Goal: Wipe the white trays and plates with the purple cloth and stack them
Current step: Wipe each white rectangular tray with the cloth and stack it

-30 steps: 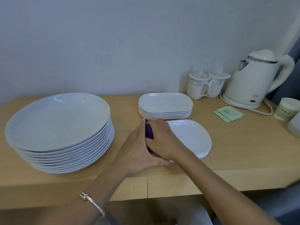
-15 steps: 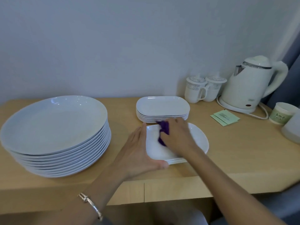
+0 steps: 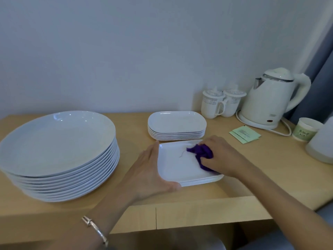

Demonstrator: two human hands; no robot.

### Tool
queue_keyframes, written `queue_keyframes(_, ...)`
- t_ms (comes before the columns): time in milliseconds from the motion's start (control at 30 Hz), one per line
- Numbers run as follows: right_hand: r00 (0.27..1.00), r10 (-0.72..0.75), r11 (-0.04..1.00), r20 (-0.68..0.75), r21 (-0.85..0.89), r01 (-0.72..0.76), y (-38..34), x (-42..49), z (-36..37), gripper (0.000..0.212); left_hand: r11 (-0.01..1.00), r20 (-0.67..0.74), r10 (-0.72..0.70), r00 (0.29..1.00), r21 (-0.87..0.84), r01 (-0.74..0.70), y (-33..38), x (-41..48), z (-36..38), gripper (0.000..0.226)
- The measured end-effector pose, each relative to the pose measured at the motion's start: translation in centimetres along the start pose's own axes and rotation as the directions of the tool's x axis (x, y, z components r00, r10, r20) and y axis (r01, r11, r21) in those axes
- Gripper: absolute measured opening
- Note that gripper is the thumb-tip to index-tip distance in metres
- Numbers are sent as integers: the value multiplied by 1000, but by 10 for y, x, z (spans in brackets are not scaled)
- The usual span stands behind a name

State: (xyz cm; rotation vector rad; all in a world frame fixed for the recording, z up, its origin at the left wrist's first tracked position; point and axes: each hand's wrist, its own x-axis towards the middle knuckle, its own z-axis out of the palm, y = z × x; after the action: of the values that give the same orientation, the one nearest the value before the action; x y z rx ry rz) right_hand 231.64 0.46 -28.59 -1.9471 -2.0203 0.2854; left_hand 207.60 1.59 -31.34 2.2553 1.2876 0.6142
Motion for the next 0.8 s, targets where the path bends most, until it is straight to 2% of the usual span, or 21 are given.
queue_keyframes(67, 982, 101, 994, -158, -28, -107, -21, 14, 28, 31, 1000, 9, 0, 1000, 7, 0, 2, 1, 1, 94)
queue_keyframes(100, 974, 122, 992, -189, -10, -126, -36, 19, 42, 32, 1000, 9, 15, 1000, 10, -15, 2, 1, 2, 93)
queue_keyframes(133, 978, 89, 996, -188, 18, -87, -52, 23, 53, 32, 999, 0, 33, 999, 17, -33, 1, 2, 4, 93)
queue_keyframes(233, 977, -199, 963, -70, 173, 209, -86, 12, 62, 22, 1000, -37, 5, 999, 22, -4, 0, 3, 6, 113)
queue_keyframes(300, 947, -319, 889, 38, 359, 285, -84, -2, 44, 14, 999, -41, -15, 999, 45, 17, 2, 0, 5, 121)
queue_keyframes(367, 940, -308, 895, 151, 382, 232, -66, -13, 18, 18, 994, -28, 0, 1000, 113, 3, 6, -3, 2, 119)
queue_keyframes(467, 968, -130, 971, 217, 224, 80, -26, -26, -16, 31, 958, 1, 16, 1000, 285, -16, 11, -5, 0, 111)
queue_keyframes(567, 994, 14, 991, 105, 127, -28, -2, -33, -32, 23, 883, -2, 91, 996, 462, -80, 12, -7, 3, 103)
queue_keyframes(667, 998, 18, 998, -64, 64, -14, -2, -31, -36, 13, 812, 4, 98, 995, 578, -82, 12, -7, 5, 99)
queue_keyframes(733, 979, 38, 987, -201, 163, -5, -12, -31, -42, 16, 803, 72, 37, 997, 591, -73, 16, -7, 0, 101)
queue_keyframes(800, 932, 60, 956, -358, 289, 49, -25, -34, -55, 17, 865, 139, -67, 988, 501, -11, 24, -7, -12, 96)
